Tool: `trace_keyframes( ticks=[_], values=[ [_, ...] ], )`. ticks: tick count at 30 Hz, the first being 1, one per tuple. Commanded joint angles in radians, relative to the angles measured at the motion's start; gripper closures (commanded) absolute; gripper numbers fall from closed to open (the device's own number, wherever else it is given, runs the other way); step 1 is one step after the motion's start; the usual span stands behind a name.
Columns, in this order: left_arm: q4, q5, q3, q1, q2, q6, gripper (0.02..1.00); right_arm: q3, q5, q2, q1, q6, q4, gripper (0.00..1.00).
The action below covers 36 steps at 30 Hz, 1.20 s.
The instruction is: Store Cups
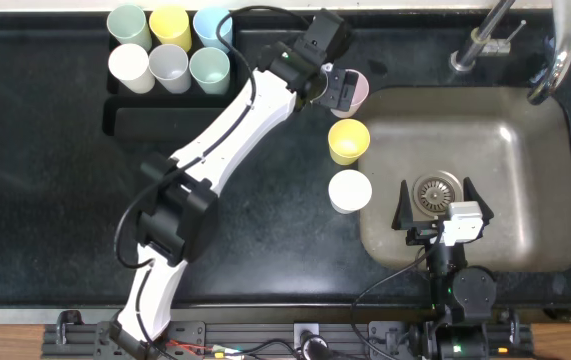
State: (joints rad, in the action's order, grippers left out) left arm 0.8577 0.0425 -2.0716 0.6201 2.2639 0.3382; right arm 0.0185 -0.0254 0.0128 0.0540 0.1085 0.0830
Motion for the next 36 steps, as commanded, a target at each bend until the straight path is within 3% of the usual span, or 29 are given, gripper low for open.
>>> trace_keyframes(
  ticks=[1, 4, 9, 14, 20, 21, 24, 25, 26, 36],
  values=[
    [-0.013, 0.012, -0.025, -0.010, 0.026, 0.011, 0.058, -0.014, 0.006, -0.008, 0.004, 0.004, -0.005, 0.005],
    [-0.017, 0.013, -0.025, -0.011, 0.027, 0.011, 0.062, -0.014, 0.006, -0.008, 0.004, 0.004, -0.005, 0.003],
    [-0.016, 0.012, -0.025, -0.017, 0.029, 0.011, 0.213, -0.014, 0.007, -0.008, 0.004, 0.004, -0.005, 0.003],
    [-0.031, 0.011, -0.025, -0.017, 0.039, 0.011, 0.130, -0.014, 0.006, -0.008, 0.004, 0.004, -0.005, 0.003],
    [-0.055, 0.012, -0.025, -0.017, 0.047, 0.011, 0.154, -0.014, 0.006, -0.008, 0.004, 0.004, -0.005, 0.003],
    [-0.056, 0.012, -0.025, -0.017, 0.048, 0.010, 0.200, -0.014, 0.006, -0.008, 0.004, 0.004, -0.005, 0.007],
    [-0.061, 0.012, -0.025, -0.017, 0.054, 0.010, 0.673, -0.014, 0.006, -0.008, 0.004, 0.004, -0.005, 0.003],
    [-0.062, 0.012, -0.024, -0.017, 0.057, 0.010, 0.875, -0.014, 0.006, -0.008, 0.004, 0.004, -0.005, 0.003],
    [-0.064, 0.012, -0.024, -0.017, 0.060, 0.006, 0.982, -0.014, 0.006, -0.008, 0.004, 0.004, -0.005, 0.003],
    [-0.106, 0.024, -0.029, -0.024, 0.074, 0.003, 0.982, -0.014, 0.006, -0.008, 0.004, 0.004, -0.005, 0.005]
  ],
)
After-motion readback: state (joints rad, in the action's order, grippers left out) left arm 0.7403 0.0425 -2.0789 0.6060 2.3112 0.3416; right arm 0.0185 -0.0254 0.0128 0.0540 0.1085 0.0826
